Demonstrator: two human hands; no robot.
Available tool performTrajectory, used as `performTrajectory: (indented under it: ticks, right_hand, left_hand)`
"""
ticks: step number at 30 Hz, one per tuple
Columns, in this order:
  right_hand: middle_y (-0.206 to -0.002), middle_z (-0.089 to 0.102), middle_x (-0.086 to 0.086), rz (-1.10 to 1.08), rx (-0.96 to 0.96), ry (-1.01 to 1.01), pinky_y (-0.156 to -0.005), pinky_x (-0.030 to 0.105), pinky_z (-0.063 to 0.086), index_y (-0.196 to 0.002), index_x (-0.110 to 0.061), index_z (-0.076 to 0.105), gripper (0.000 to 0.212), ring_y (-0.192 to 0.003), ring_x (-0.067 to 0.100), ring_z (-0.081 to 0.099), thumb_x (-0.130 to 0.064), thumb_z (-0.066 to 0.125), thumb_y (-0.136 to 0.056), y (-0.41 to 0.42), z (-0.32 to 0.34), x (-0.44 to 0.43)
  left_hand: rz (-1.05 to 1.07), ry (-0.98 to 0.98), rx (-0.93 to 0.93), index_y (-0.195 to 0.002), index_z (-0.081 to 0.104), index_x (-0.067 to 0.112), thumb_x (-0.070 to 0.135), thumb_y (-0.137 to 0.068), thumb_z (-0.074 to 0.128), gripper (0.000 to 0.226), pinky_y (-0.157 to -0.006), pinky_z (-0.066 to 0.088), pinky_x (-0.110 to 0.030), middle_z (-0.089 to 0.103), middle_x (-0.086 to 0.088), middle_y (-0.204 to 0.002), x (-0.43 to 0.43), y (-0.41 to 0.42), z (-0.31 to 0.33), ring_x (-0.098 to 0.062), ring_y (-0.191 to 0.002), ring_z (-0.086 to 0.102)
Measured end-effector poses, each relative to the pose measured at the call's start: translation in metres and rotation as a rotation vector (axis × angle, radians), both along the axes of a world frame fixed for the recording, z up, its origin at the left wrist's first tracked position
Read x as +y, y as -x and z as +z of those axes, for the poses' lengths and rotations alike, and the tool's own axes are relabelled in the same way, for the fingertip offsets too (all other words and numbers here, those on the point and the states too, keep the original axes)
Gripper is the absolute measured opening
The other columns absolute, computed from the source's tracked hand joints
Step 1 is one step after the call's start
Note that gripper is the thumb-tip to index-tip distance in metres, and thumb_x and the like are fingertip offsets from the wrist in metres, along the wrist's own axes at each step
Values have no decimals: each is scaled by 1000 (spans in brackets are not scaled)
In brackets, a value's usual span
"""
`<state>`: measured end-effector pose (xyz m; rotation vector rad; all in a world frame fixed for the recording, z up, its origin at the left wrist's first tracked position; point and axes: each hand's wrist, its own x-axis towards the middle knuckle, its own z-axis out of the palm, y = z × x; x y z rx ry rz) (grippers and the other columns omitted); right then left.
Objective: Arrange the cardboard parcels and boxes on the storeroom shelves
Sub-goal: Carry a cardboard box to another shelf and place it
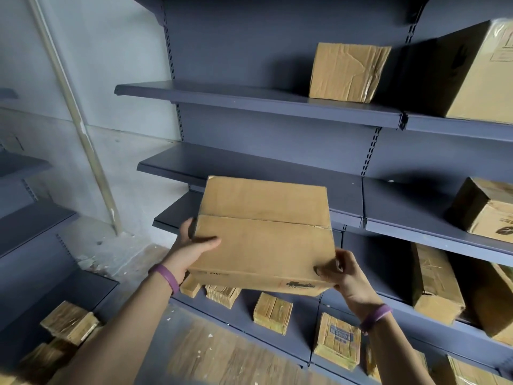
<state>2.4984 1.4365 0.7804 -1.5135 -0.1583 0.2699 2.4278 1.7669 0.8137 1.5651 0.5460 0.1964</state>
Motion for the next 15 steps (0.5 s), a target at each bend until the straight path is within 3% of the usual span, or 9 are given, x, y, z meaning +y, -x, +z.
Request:
performTrajectory:
  ticks: [3, 5, 7, 11, 15]
  right_hand:
    - [-122, 57, 0, -33, -1, -62, -89, 33, 49, -130, -18, 47, 70, -112, 19, 57, -4, 83, -73, 2, -2, 5]
    - [-118, 62, -11, -72, -29, -109, -94, 27, 46, -125, -29, 53, 47, -107, 7, 59, -11, 74, -87, 3, 6, 13]
    - [-110, 65, -12, -123, -66, -110, -92, 25, 46, -117, -27, 60, 29, -97, 4, 60, -23, 71, -90, 0, 12, 18]
    - [-104, 62, 4, -217, -71, -136, -80, 26, 43, -122, -12, 48, 28, -89, 11, 55, -20, 60, -98, -3, 9, 20]
    - [-99, 59, 2, -312, -105, -112, -76, 23, 45, -118, -6, 44, 39, -84, 9, 55, -17, 70, -91, -2, 1, 22]
  left_hand:
    - [-66, -48, -25, -148, 43, 27, 15, -82, 82, 78, -110, 42, -44, 63, 5, -131, 1, 7, 6, -19, -122, 58]
    - [-73, -65, -46, -143, 50, 25, 13, -84, 79, 67, -106, 46, -42, 67, 4, -125, 1, 11, 7, -19, -118, 62]
    - [-75, -77, -49, -143, 48, 24, 12, -83, 80, 69, -105, 48, -44, 68, 3, -123, 2, 14, 6, -18, -114, 64]
    - [-61, -105, -61, -132, 47, 21, 1, -83, 76, 60, -86, 52, -34, 66, 4, -114, 0, 21, 1, -16, -105, 64]
    - [-63, -135, -43, -122, 43, 15, -9, -79, 76, 60, -75, 49, -30, 63, -1, -112, -2, 24, -1, -19, -106, 62]
